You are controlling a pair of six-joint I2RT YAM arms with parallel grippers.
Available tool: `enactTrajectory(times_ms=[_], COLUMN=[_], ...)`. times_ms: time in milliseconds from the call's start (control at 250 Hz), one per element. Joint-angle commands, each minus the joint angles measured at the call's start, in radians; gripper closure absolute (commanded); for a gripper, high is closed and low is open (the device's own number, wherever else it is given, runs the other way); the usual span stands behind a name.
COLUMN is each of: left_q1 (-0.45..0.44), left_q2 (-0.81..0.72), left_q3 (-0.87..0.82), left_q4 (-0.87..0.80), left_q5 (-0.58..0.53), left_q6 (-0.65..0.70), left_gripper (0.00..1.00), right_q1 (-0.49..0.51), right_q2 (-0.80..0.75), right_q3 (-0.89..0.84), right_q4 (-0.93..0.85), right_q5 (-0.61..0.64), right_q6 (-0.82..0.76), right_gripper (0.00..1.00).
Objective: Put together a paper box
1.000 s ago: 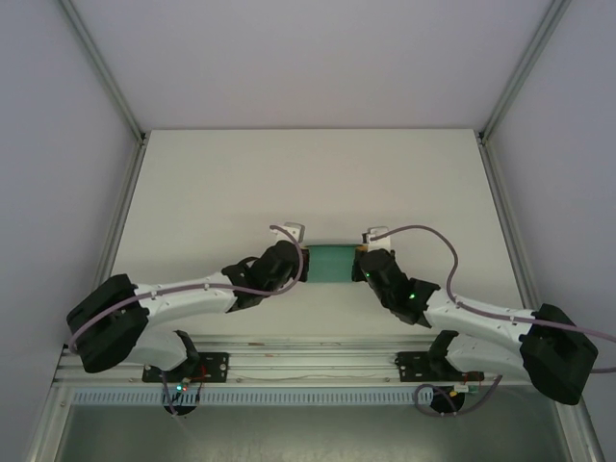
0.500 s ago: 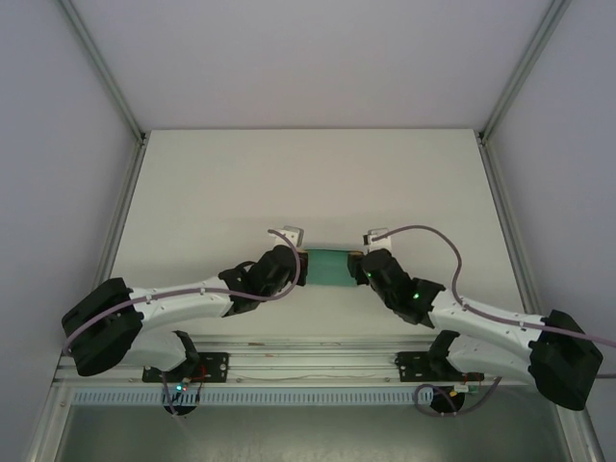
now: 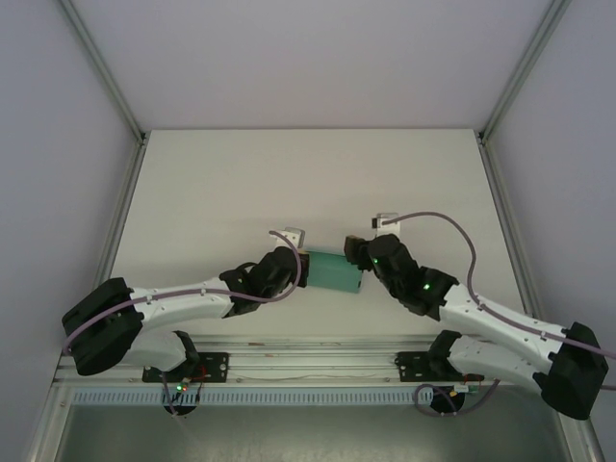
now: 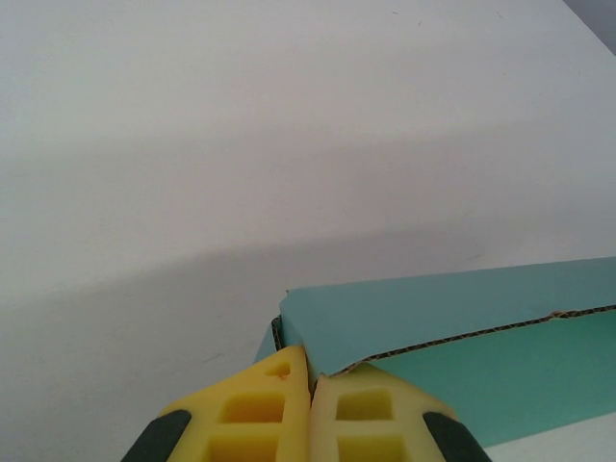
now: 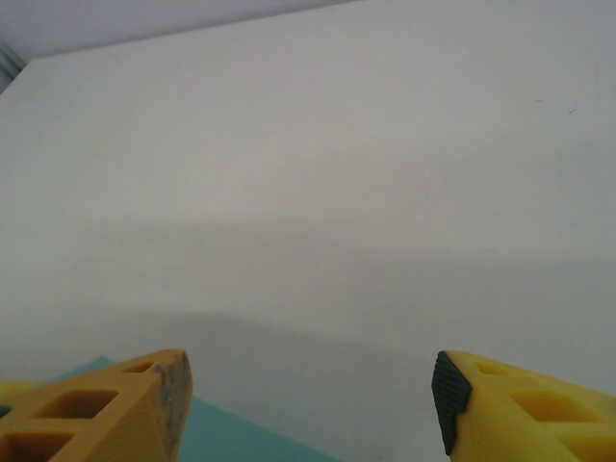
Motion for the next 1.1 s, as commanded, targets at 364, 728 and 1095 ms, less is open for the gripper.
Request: enactTrajectory(times_ms=[364, 728, 1095], left_q1=[-0.020, -0.021, -0.021], left_q2=[0.021, -0.030, -0.166], left_q3=[-0.071, -0.063, -0.019], left_q4=[-0.161, -0.176, -0.305], left_q5=[0.061, 0.103, 0.106], left_q6=[-0.006, 0.026, 0.043], left_gripper=[1.00, 0.86, 0.28], right_q1=[-0.056, -0.056, -0.055], right_q2=[0.006, 0.002, 0.055], right_q3=[-0.149, -0.257, -0.260], right_q4=[-0.023, 0.041, 0.032], right_q5=[-0.010, -0.091, -0.136], right_q6=[0.104, 0.117, 0.070], right_gripper=[0.37, 0.42, 0.48])
